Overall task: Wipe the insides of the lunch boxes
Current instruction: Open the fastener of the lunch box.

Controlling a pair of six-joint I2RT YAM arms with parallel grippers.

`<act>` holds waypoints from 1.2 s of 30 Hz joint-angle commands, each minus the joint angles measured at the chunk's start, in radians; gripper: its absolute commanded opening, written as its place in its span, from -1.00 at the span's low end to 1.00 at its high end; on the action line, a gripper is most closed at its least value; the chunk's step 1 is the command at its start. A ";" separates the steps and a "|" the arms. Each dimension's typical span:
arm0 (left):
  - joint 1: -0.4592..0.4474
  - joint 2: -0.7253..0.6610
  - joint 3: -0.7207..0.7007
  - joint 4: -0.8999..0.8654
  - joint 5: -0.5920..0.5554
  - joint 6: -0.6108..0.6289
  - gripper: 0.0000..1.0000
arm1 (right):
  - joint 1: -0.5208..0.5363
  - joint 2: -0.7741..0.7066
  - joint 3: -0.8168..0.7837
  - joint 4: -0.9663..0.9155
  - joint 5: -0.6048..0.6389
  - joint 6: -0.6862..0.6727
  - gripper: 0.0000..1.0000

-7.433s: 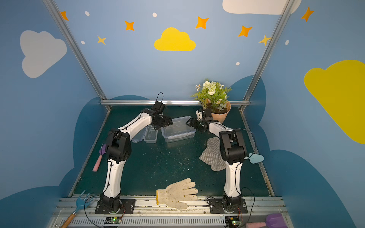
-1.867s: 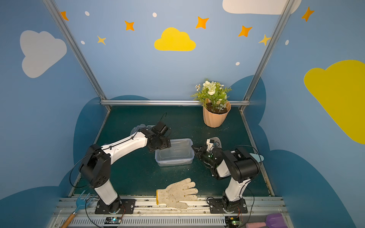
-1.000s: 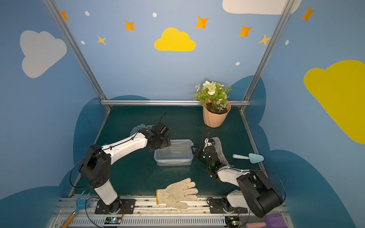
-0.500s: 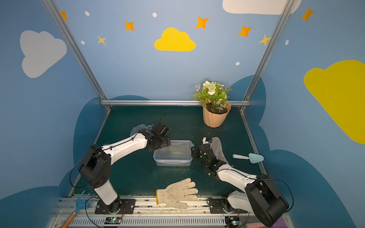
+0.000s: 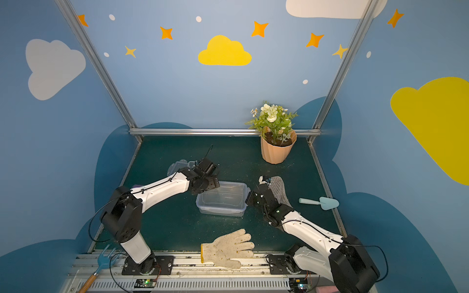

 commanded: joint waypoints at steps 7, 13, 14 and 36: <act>-0.047 0.079 -0.082 -0.102 0.121 0.010 0.89 | -0.001 -0.002 -0.007 -0.056 -0.178 -0.001 0.11; -0.046 0.041 -0.062 -0.099 0.130 0.026 0.89 | -0.051 -0.003 -0.032 0.011 -0.235 0.006 0.19; -0.046 0.031 -0.062 -0.095 0.132 0.028 0.89 | -0.059 0.000 -0.037 0.026 -0.242 0.009 0.18; 0.046 -0.309 -0.102 -0.027 0.156 0.110 1.00 | -0.096 0.008 -0.039 -0.064 -0.287 -0.001 -0.97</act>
